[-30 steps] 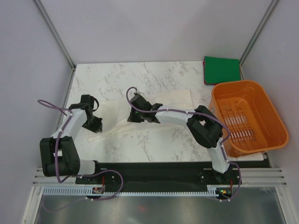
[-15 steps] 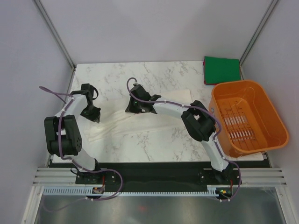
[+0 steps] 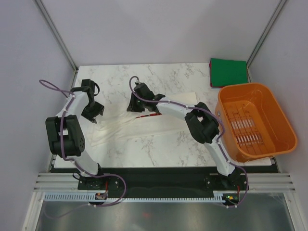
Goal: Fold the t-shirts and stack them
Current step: Fold the tshirt
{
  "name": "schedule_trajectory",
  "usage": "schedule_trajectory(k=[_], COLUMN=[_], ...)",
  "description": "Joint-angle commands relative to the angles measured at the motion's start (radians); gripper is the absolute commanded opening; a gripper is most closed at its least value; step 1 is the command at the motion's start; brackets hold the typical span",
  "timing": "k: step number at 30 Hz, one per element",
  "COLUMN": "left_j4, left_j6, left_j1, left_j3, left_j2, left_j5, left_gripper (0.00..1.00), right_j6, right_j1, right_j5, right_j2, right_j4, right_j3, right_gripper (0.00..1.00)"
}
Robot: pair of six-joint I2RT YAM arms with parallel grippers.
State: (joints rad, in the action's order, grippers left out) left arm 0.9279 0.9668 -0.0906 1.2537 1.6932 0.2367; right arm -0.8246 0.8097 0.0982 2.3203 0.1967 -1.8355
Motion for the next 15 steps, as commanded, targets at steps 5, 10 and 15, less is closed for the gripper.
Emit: schedule_trajectory(k=[5,10,15], left_j4=[0.011,-0.023,-0.043], left_j6=[-0.082,-0.148,-0.16], left_j1=[0.031,0.114,0.112], left_j3=[-0.008,-0.077,-0.161], left_j2=[-0.156,-0.193,-0.213], left_j5=[0.067,-0.04,-0.062], left_gripper=[0.65,0.56,0.45], right_j6=[0.191,0.338,0.501], right_j1=[-0.007,-0.007,-0.007], right_j5=[0.017,0.124,0.155], right_j2=[-0.113,-0.088,-0.076], right_j4=[0.043,0.059,0.079], right_j3=[0.034,0.048,0.047], right_gripper=[0.43,0.44,0.38])
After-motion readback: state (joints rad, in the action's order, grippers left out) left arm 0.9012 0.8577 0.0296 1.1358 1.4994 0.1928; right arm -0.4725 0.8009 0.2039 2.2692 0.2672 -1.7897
